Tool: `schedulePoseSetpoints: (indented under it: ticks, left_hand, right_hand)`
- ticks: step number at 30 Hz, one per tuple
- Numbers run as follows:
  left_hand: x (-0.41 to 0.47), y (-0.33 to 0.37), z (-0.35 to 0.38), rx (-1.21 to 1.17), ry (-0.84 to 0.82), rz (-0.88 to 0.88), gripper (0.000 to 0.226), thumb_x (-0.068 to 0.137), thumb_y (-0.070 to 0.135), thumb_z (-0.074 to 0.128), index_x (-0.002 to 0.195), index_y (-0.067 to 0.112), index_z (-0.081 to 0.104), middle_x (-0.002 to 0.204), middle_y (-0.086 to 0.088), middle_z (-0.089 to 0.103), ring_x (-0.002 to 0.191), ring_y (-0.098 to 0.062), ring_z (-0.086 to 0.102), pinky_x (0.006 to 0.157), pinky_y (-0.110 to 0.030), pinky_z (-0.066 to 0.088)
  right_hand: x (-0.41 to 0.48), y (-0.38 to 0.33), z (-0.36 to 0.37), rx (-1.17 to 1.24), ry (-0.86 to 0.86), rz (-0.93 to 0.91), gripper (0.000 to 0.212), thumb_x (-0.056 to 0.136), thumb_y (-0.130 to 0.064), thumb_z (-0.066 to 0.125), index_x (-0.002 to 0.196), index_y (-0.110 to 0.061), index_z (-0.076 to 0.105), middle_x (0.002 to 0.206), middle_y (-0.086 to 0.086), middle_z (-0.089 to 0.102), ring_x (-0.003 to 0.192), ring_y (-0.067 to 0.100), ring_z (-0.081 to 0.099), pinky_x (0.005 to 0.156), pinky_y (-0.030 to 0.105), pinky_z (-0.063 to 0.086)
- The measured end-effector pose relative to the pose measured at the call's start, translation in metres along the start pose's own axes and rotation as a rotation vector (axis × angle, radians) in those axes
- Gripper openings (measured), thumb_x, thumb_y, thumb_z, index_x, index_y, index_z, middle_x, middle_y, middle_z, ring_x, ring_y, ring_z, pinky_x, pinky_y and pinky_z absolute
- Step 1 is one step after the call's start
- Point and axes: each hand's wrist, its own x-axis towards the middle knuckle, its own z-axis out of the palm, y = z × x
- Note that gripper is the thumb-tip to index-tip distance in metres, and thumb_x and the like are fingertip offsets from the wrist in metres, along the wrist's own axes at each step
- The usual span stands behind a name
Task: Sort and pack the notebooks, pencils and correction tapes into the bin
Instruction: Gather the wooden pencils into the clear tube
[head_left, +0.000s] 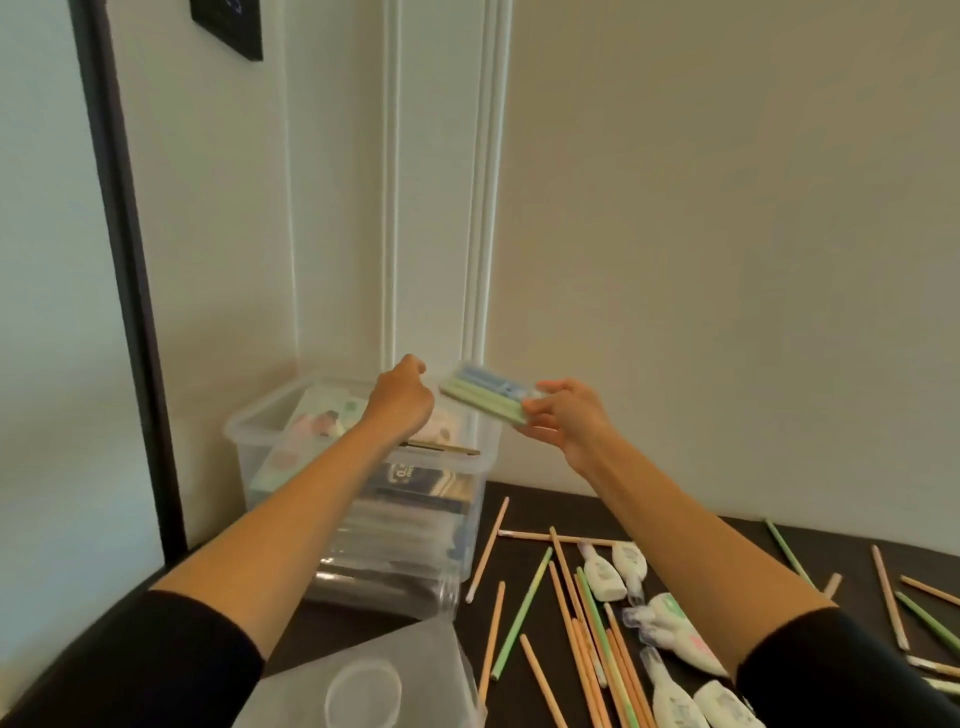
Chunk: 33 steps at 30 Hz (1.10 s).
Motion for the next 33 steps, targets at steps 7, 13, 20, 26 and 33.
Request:
schedulePoseSetpoints:
  ticks: [7,13,20,26,33]
  left_hand:
    - [0.034,-0.029,0.007,0.188,-0.162,-0.107,0.031,0.095,0.004,0.033,0.121,-0.003,0.048,0.111,-0.018,0.056,0.092,-0.026,0.053,0.070,-0.026,0.037]
    - [0.046,-0.042,0.013,0.142,-0.083,-0.119,0.031,0.098,0.019,0.036,0.113,-0.001,0.055,0.104,-0.016,0.058,0.084,-0.023,0.050,0.063,-0.027,0.037]
    - [0.035,-0.048,0.011,0.152,-0.090,0.015,0.034,0.094,0.033,0.046,0.066,0.014,0.044,0.070,-0.004,0.049,0.076,-0.024,0.047,0.056,-0.030,0.029]
    - [0.026,-0.044,0.006,0.235,-0.106,0.004,0.028,0.089,0.031,0.059,0.078,0.006,0.061,0.086,-0.011,0.062,0.086,-0.027,0.059,0.068,-0.027,0.034]
    - [0.010,-0.042,0.007,0.365,-0.103,0.013,0.036,0.098,0.026,0.038,0.104,0.001,0.064,0.109,-0.017,0.062,0.093,-0.031,0.055,0.070,-0.029,0.033]
  right_hand:
    - [0.047,0.013,0.042,-0.433,-0.066,-0.193,0.029,0.081,0.005,0.061,0.101,-0.013,0.050,0.115,0.009,0.048,0.103,0.022,0.053,0.075,0.027,0.050]
    - [0.060,0.024,0.043,-0.420,-0.126,-0.238,0.015,0.083,-0.006,0.064,0.083,-0.015,0.052,0.091,0.001,0.056,0.075,0.008,0.055,0.050,0.009,0.045]
    - [0.047,0.020,0.028,-0.647,-0.395,-0.236,0.018,0.081,-0.006,0.065,0.070,-0.016,0.055,0.085,-0.003,0.060,0.079,0.005,0.054,0.068,0.015,0.039]
    - [0.039,0.028,0.036,-0.898,-0.443,-0.294,0.010,0.082,-0.006,0.065,0.090,0.000,0.068,0.086,-0.001,0.062,0.075,0.004,0.053,0.072,0.014,0.041]
    - [0.031,0.031,0.034,-0.867,-0.355,-0.136,0.031,0.088,-0.016,0.059,0.110,0.005,0.059,0.116,0.019,0.056,0.101,0.020,0.055,0.077,0.019,0.040]
